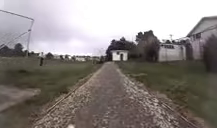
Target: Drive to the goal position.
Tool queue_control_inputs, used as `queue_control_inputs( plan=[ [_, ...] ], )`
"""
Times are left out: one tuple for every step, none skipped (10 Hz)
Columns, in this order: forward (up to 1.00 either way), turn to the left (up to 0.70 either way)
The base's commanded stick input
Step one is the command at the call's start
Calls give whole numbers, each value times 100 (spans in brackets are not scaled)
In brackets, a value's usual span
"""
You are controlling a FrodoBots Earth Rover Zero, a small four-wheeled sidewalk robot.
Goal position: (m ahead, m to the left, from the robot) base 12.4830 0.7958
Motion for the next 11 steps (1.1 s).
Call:
queue_control_inputs(
  plan=[
    [85,0],
    [85,0],
    [85,0],
    [85,0],
    [85,0],
    [85,0],
    [85,0],
    [85,0],
    [85,0],
    [85,0],
    [85,0]
  ],
)
